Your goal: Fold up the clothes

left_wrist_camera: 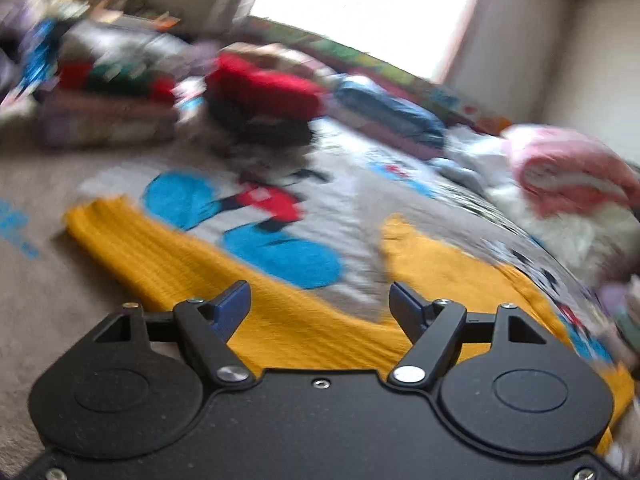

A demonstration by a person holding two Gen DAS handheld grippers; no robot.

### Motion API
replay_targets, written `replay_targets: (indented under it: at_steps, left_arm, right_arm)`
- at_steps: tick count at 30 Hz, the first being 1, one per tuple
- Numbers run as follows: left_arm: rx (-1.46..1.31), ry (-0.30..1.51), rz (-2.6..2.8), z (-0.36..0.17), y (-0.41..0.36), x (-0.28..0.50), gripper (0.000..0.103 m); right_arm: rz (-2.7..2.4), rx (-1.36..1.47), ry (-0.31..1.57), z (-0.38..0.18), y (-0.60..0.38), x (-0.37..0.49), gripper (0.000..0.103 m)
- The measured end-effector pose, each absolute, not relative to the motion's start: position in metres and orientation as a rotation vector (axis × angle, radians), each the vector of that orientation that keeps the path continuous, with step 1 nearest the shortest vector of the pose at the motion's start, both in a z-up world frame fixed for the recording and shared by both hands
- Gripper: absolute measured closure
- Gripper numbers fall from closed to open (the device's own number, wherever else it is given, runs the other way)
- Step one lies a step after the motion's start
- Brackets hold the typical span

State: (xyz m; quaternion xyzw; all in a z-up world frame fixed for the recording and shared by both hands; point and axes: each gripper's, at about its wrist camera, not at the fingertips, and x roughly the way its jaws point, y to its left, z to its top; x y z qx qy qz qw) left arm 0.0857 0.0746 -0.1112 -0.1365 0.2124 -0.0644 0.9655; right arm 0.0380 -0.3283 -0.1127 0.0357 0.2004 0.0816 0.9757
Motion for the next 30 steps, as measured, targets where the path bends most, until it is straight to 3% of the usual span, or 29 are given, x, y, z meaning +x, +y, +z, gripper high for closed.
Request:
replay_targets:
  at_steps: [6,11,13,21,30]
  left_arm:
    - [-0.091,0.535,-0.312,-0.13,0.025,0.072,0.036]
    - [0.054,0.61,-0.398,-0.149,-0.001,0.064,0.037]
    - [0.062,0.607,-0.411,-0.147,0.0,0.062,0.037]
    - [0.024,0.608,-0.427,-0.136,0.0,0.067,0.037]
    - [-0.07,0.672,-0.449,-0.124,-0.003,0.112,0.037]
  right_arm:
    - [0.334,-0.057,0.41,-0.12,-0.27,0.027,0.093]
    - [0.287,0.024,0.548,-0.165,-0.309,0.034,0.091]
    - [0.256,0.098,0.572,-0.159,-0.323,0.029,0.099]
    - [0.268,0.083,0.511,-0.134,-0.312,0.023,0.093]
    - [0.401,0.061,0.594,-0.123,-0.293,0.103,0.091]
